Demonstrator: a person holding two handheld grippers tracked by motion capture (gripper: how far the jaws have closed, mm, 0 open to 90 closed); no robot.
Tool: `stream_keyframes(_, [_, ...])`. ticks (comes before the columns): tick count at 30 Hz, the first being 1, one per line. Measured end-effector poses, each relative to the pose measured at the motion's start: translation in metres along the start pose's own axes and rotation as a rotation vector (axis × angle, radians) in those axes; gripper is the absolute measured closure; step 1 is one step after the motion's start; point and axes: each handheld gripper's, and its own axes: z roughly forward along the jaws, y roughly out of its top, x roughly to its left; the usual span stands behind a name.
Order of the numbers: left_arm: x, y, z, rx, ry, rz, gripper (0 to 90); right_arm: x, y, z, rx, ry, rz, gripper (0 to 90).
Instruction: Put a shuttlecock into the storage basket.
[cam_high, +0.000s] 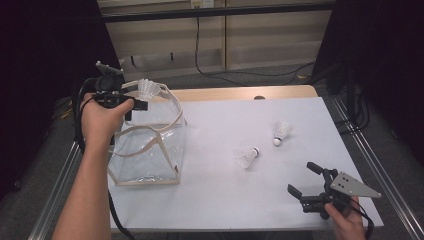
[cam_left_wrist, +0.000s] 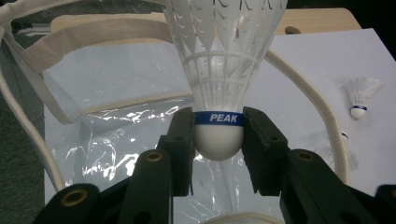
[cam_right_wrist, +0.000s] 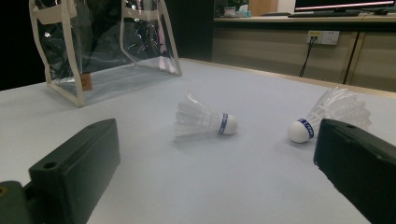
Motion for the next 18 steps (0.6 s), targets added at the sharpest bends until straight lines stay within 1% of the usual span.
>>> stream_keyframes(6, [0.0005, -0.0011, 0.0028, 0.001, 0.004, -0.002, 65.6, 0.0001, 0.0, 0.0, 0.0, 0.001, 0.0, 0.1])
stream_keyframes(7, [0.0005, -0.0014, 0.0036, -0.003, 0.007, -0.007, 65.6, 0.0, -0.0001, 0.0, 0.0, 0.0, 0.0, 0.1])
stream_keyframes(9, [0.0018, -0.0016, 0.0039, 0.007, 0.006, -0.006, 65.6, 0.0, 0.0, -0.0001, 0.0, 0.001, 0.0, 0.1])
stream_keyframes(10, [0.0017, -0.002, 0.0049, 0.0, 0.011, -0.013, 65.6, 0.0, 0.0, -0.0001, 0.0, 0.0, 0.0, 0.1])
stream_keyframes(15, [0.0031, -0.002, 0.0062, 0.005, 0.014, -0.011, 65.6, 0.0, 0.0, -0.0001, 0.0, 0.001, 0.0, 0.1])
stream_keyframes(17, [0.0028, -0.0019, 0.0073, -0.002, 0.018, -0.014, 65.6, 0.0, 0.0, 0.0, 0.0, 0.0, -0.001, 0.1])
stream_keyframes(18, [0.003, -0.0017, 0.0075, 0.003, 0.019, -0.01, 65.6, 0.0, 0.0, 0.0, 0.0, 0.0, -0.001, 0.1])
